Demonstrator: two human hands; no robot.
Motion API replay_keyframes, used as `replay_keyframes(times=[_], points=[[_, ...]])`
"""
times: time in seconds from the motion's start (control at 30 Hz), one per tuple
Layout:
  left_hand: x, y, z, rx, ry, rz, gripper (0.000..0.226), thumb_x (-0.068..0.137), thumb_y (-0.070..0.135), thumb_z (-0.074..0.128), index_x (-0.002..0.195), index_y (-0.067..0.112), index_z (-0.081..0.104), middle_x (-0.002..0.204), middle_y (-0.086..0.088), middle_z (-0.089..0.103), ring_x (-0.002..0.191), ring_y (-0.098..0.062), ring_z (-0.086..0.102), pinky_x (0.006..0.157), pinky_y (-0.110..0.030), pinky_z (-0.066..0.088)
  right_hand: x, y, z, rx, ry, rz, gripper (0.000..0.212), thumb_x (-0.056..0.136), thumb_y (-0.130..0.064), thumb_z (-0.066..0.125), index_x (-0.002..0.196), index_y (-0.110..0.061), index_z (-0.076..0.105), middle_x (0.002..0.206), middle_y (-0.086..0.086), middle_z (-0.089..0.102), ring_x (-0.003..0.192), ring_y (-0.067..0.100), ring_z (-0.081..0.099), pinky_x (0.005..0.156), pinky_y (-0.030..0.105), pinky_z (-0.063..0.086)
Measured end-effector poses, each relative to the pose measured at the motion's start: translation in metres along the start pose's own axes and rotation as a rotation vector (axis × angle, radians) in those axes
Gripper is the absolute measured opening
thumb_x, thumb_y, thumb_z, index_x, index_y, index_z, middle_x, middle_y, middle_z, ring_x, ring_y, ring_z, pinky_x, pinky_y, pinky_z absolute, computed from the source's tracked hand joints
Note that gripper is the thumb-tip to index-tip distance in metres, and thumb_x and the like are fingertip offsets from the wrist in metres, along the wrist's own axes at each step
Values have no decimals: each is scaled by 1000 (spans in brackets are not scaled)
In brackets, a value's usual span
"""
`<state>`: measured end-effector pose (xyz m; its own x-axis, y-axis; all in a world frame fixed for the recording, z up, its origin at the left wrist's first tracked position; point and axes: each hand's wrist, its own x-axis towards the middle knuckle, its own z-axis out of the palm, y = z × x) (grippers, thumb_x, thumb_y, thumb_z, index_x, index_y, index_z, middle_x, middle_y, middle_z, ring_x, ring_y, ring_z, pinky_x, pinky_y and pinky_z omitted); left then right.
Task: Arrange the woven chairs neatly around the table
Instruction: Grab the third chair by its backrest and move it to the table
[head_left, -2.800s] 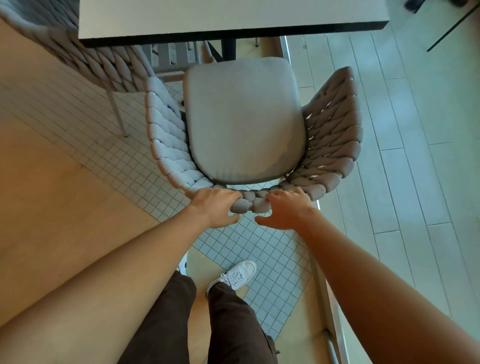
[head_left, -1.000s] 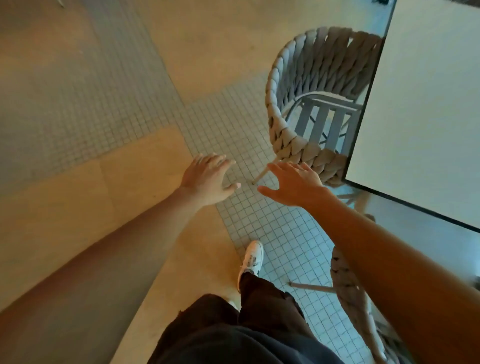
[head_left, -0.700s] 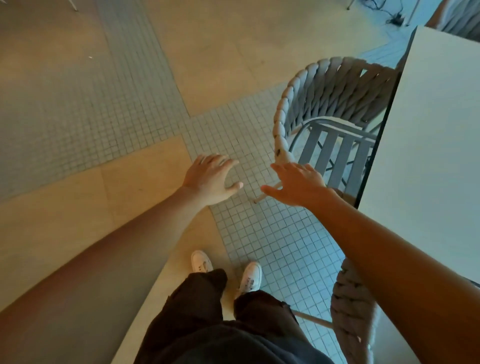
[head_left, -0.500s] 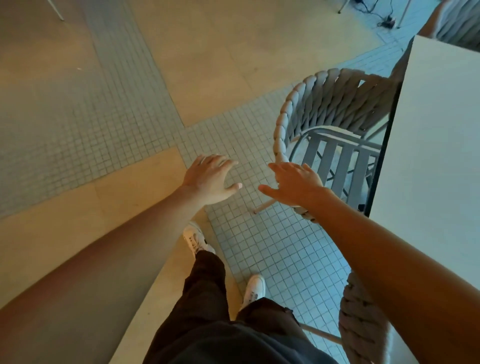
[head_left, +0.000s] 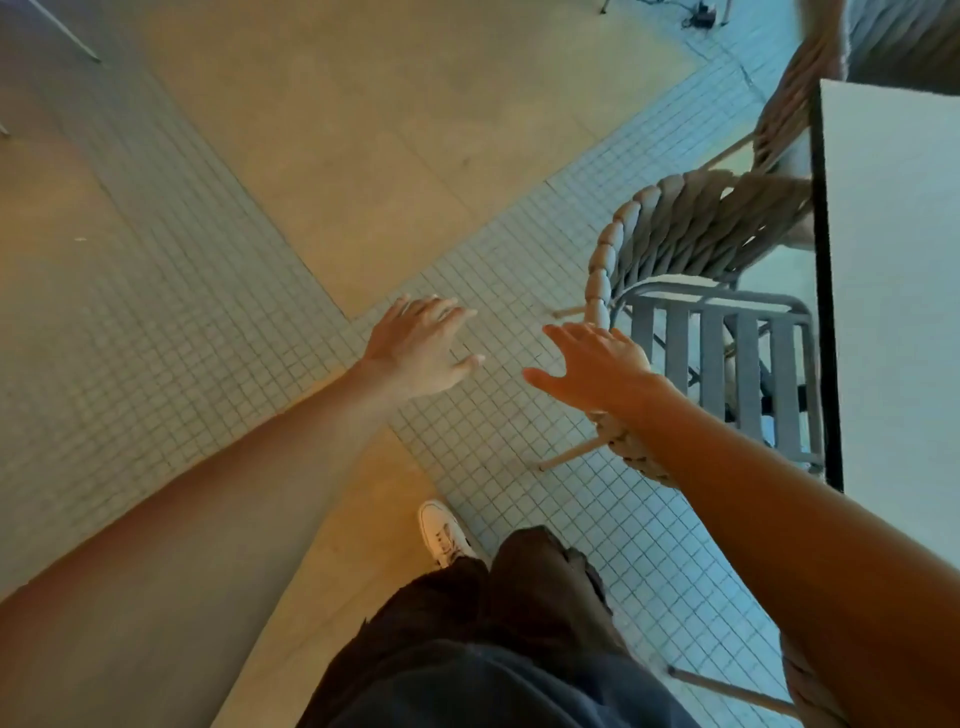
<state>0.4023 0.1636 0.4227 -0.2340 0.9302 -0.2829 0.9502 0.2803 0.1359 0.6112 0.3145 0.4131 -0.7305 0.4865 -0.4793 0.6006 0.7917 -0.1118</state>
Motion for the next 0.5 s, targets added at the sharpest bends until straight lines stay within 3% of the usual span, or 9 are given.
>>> replay_keyframes(times=[0.23,0.5], points=[[64,-60,-25,18,-19,44,75,92,70,45,154,28,37,160,-2,38,149,-24,31,124,-50,18,65,-9,-36,11,21,68,93,89,-85,28,161,-26,22,165,4,34,150,29,32,121,57,23],[176,-95,-55,22,-32,78,72,92,66,49,153,28,39,161,-2,38,150,-23,30,124,-49,16,161,26,-76,73,10,113,93,90,-84,29,162,-24,20,167,6,30,151,30,29,123,59,17]])
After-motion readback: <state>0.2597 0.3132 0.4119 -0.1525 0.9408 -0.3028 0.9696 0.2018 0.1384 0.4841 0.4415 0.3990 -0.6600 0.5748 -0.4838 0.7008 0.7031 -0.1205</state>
